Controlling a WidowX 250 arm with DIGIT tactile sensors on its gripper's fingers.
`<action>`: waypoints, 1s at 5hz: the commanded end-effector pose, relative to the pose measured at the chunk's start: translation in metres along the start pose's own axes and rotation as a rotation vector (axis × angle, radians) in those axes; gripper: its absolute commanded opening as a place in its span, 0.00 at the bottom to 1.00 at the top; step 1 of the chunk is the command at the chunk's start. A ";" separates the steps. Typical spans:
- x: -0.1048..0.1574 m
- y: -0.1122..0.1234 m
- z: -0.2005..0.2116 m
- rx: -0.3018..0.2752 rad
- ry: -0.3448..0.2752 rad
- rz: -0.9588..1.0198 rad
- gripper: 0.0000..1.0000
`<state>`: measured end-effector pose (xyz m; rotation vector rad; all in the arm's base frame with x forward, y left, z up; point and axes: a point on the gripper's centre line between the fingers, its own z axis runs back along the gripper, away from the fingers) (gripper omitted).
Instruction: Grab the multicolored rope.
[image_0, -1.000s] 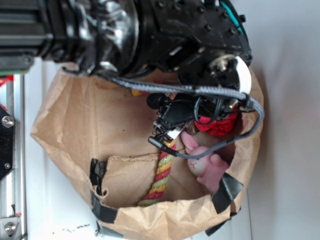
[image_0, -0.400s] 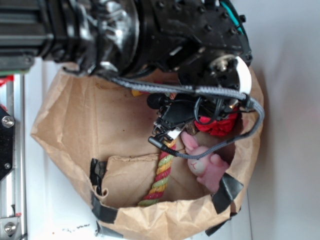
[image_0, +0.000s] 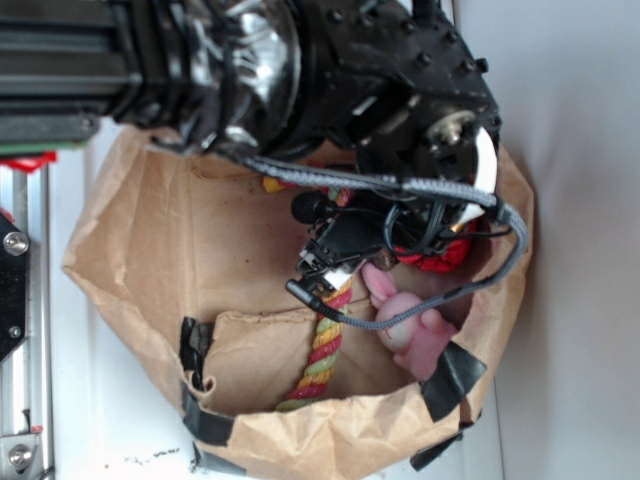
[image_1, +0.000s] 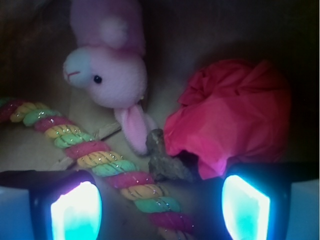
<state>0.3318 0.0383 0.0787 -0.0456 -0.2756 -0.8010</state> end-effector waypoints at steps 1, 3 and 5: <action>0.003 0.032 0.020 0.091 -0.004 -0.034 1.00; 0.005 0.035 0.026 0.150 0.029 -0.038 1.00; 0.008 0.031 0.043 0.139 0.002 -0.055 1.00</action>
